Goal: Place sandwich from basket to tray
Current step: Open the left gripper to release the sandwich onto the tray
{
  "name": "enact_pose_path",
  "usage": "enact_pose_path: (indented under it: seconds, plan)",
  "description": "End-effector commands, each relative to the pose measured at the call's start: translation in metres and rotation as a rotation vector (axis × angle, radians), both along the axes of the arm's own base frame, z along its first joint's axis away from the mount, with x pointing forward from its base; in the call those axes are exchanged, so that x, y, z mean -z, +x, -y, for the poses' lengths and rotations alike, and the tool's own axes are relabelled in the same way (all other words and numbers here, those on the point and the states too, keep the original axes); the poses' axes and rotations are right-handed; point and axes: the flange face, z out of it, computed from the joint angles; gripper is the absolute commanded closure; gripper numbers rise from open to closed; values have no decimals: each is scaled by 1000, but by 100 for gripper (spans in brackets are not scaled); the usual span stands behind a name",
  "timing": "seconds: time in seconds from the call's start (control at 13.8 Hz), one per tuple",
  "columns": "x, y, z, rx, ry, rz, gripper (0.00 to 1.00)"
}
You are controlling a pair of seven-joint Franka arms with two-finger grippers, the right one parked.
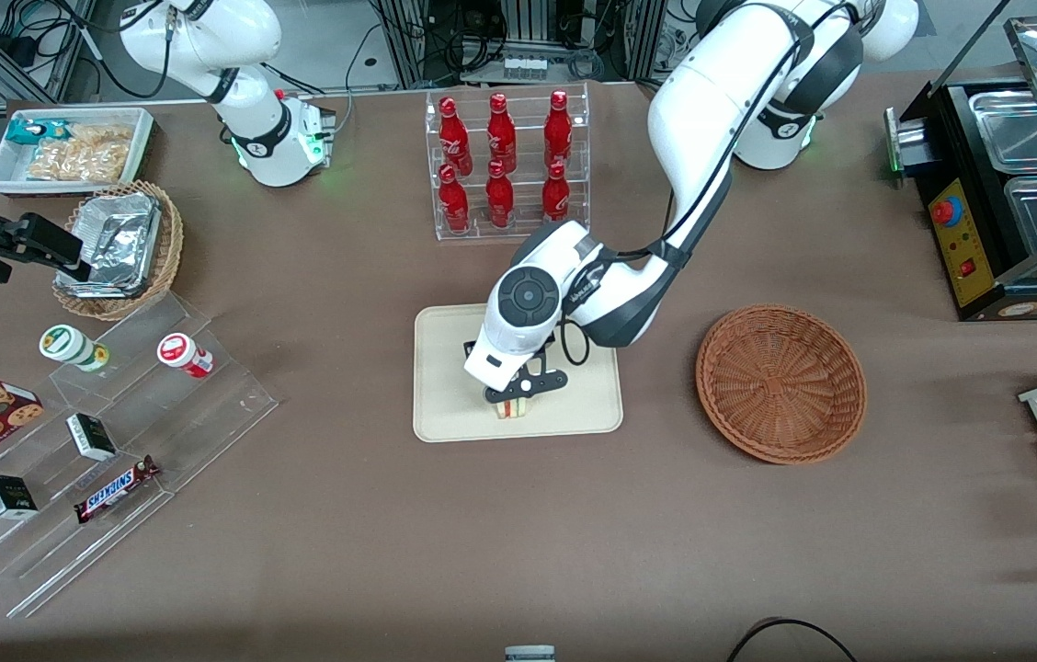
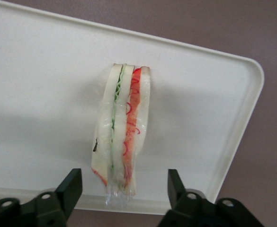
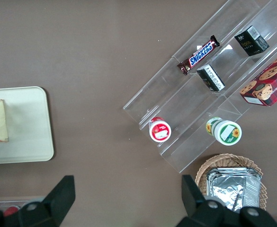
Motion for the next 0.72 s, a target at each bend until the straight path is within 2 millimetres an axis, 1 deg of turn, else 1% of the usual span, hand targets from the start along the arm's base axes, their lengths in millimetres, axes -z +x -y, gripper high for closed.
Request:
enact_pose_path:
  seconds: [0.0, 0.07, 0.22, 0.29, 0.43, 0.51, 0.65]
  plan:
    - [-40, 9, -21, -31, 18, -15, 0]
    - [-53, 17, -32, -43, 19, -1, 0]
    - [-75, 24, -45, -43, 22, 21, 0]
    - [-82, 42, -71, -70, 43, 32, 0]
    - [-98, 50, -97, -33, 73, 18, 0]
    - [-100, 63, -135, -55, 112, -18, 0]
    - [-103, 64, -181, -61, 154, -78, 0]
